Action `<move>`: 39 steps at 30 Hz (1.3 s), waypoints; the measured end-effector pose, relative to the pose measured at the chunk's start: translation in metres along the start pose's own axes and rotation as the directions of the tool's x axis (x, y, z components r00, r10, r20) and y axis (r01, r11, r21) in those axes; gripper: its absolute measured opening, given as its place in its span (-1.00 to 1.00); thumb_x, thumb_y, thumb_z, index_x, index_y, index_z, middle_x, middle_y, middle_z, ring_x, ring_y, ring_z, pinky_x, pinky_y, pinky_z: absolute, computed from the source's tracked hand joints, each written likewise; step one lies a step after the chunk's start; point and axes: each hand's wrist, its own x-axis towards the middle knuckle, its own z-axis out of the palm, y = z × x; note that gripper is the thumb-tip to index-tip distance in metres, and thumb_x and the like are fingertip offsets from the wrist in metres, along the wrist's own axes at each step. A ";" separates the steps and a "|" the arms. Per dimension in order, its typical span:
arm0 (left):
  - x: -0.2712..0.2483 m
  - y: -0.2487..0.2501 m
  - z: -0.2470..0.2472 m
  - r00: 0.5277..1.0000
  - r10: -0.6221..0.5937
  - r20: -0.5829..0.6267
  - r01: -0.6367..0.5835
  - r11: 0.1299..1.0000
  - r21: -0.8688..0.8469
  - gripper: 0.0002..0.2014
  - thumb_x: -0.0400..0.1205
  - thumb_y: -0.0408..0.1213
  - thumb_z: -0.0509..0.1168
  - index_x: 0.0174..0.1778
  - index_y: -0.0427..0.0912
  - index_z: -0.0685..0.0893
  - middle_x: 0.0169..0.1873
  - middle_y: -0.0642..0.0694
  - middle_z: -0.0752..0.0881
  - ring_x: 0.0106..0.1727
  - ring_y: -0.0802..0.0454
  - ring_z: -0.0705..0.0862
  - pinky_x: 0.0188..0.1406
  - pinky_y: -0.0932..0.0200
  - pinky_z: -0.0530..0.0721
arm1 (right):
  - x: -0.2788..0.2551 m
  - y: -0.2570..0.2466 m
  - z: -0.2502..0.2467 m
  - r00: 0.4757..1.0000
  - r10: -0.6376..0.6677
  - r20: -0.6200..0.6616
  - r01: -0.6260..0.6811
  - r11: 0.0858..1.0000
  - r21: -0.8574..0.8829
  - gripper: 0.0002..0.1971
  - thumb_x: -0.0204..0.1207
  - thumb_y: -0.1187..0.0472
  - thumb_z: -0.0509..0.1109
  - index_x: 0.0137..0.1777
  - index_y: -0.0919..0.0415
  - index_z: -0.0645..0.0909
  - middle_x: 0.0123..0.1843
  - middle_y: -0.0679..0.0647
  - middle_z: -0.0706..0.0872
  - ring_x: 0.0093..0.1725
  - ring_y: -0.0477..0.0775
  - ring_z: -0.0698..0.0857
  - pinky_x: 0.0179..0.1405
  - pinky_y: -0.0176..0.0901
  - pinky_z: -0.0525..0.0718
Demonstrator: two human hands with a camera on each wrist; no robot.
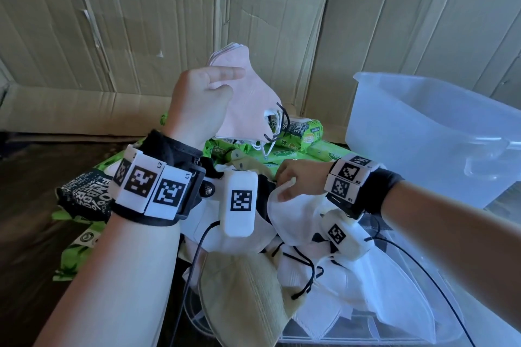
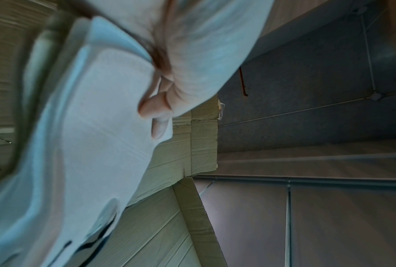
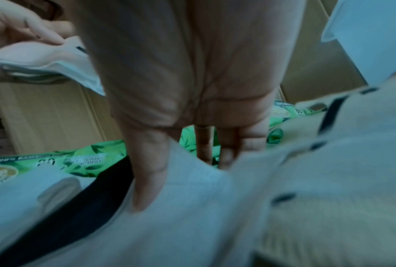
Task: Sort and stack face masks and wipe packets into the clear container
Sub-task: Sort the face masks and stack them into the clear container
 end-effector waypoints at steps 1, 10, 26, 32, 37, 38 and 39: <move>0.000 0.000 0.000 1.000 -0.002 0.001 0.002 1.000 -0.002 -0.57 0.54 -0.54 0.11 0.07 0.03 0.73 -0.53 0.08 0.57 -0.76 0.15 0.17 -0.72 0.38 0.14 | 0.002 0.000 0.002 1.000 -0.005 0.022 0.006 1.000 -0.024 -0.75 0.51 0.21 0.40 0.05 0.40 0.69 0.24 0.36 0.61 0.19 0.32 0.61 0.07 -0.08 0.50; 0.000 0.000 -0.001 1.000 0.001 0.008 -0.001 1.000 0.002 -0.57 0.55 -0.55 0.10 0.09 -0.01 0.72 -0.88 0.19 0.28 -0.79 0.16 0.15 -0.77 0.38 0.12 | 0.009 -0.009 0.007 0.998 -0.035 0.057 0.045 0.983 -0.180 -0.64 0.42 0.10 0.50 0.16 0.29 0.70 -0.23 -0.01 0.67 -0.21 -0.02 0.54 -0.37 -0.43 0.34; 0.003 -0.002 0.001 1.000 0.014 -0.004 -0.014 0.999 -0.031 -0.65 0.57 -0.48 0.18 0.13 -0.05 0.72 -0.37 0.05 0.61 -0.63 0.24 0.33 -0.65 0.48 0.29 | -0.061 -0.007 -0.045 0.825 -0.052 -0.563 0.094 0.995 0.045 -0.75 0.31 0.08 0.57 -0.04 0.14 0.78 -0.23 -0.08 0.67 -0.15 -0.02 0.63 -0.15 -0.25 0.51; -0.002 0.004 0.006 0.997 0.033 0.073 -0.032 0.999 -0.024 -0.84 0.54 0.03 0.30 -0.18 0.06 0.69 -0.31 -0.16 0.55 -0.31 0.10 0.46 -0.42 0.49 0.34 | -0.095 -0.001 -0.070 0.797 -0.129 -0.591 0.239 0.965 0.112 -0.79 0.39 0.19 0.52 -0.33 -0.16 0.63 -0.18 0.09 0.77 -0.14 0.29 0.70 0.01 0.16 0.62; -0.019 0.010 0.024 0.903 0.058 0.425 0.000 0.991 -0.136 -0.29 0.30 0.33 0.31 -0.16 -0.38 0.73 -0.25 -0.20 0.76 -0.27 0.12 0.61 -0.22 0.26 0.44 | -0.094 -0.009 -0.068 0.838 -0.186 -0.513 0.174 0.982 -0.071 -0.90 0.44 0.16 0.47 -0.19 -0.04 0.59 -0.27 -0.20 0.61 -0.29 -0.45 0.54 -0.23 -0.57 0.43; -0.022 0.013 0.026 0.875 0.047 0.481 0.019 0.991 -0.132 -0.48 0.35 0.14 0.45 -0.15 -0.33 0.76 -0.35 -0.09 0.72 -0.39 0.20 0.62 -0.31 0.38 0.49 | -0.093 -0.011 -0.065 0.846 -0.202 -0.493 0.174 0.979 -0.103 -0.92 0.44 0.16 0.47 -0.16 -0.03 0.61 -0.27 -0.28 0.58 -0.28 -0.48 0.52 -0.24 -0.60 0.40; -0.025 0.014 0.029 0.851 0.037 0.524 0.034 0.992 -0.124 -0.69 0.36 -0.08 0.53 -0.10 -0.21 0.80 -0.37 0.01 0.73 -0.45 0.27 0.64 -0.38 0.44 0.54 | -0.093 -0.013 -0.063 0.852 -0.215 -0.478 0.177 0.976 -0.124 -0.93 0.44 0.16 0.47 -0.14 -0.02 0.64 -0.26 -0.31 0.57 -0.25 -0.43 0.53 -0.23 -0.60 0.40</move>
